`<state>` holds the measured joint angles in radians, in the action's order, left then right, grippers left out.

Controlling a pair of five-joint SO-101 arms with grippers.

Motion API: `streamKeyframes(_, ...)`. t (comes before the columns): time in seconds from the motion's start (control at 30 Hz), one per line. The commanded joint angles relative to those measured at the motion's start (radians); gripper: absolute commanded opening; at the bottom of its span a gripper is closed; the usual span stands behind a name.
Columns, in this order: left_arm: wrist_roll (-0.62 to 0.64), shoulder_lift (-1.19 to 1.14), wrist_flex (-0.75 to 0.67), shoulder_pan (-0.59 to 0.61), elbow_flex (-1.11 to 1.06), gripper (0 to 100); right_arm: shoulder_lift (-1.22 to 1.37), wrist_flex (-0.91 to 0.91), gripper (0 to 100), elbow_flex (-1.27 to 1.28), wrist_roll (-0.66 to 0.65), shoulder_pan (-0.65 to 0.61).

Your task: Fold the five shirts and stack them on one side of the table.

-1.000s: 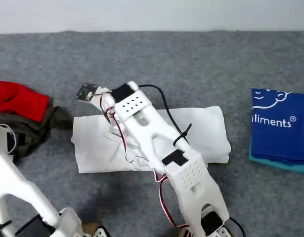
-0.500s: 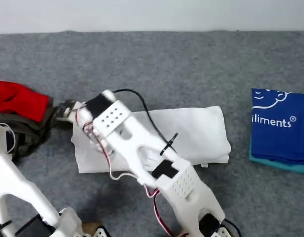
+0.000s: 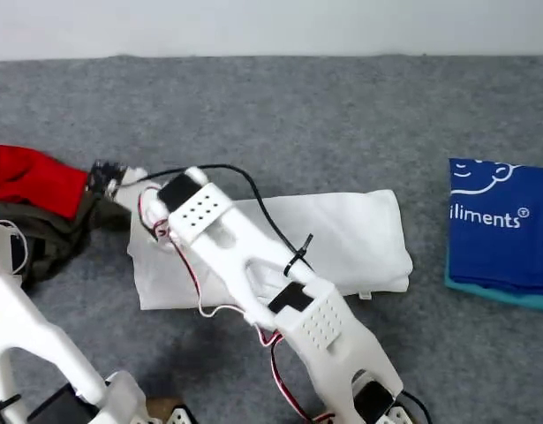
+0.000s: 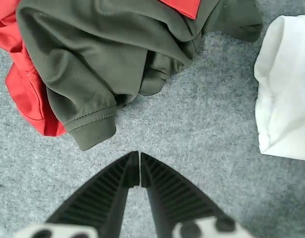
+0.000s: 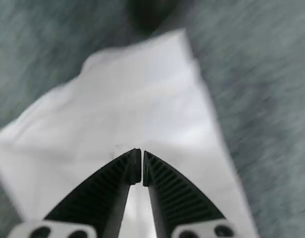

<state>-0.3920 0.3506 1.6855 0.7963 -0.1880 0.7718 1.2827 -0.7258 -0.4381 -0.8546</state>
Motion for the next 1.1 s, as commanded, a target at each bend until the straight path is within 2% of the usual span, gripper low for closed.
streamKeyframes(0.0,-0.009,0.026,-0.015,0.002,0.004,2,-0.097,-0.022,1.1,-0.011,-0.009,0.035)
streamKeyframes(0.43,-0.011,0.025,-0.018,0.002,0.004,2,-0.165,0.518,1.2,0.006,-0.008,0.015)
streamKeyframes(0.57,-0.011,0.025,-0.018,0.000,0.004,2,-0.162,0.512,1.2,0.058,0.052,0.005)
streamKeyframes(0.73,-0.011,0.025,-0.018,0.000,0.002,2,-0.082,0.464,1.2,0.061,0.057,-0.038)
streamKeyframes(1.07,-0.011,0.025,-0.015,0.000,-0.005,2,-0.036,0.028,1.2,-0.038,0.057,0.030)
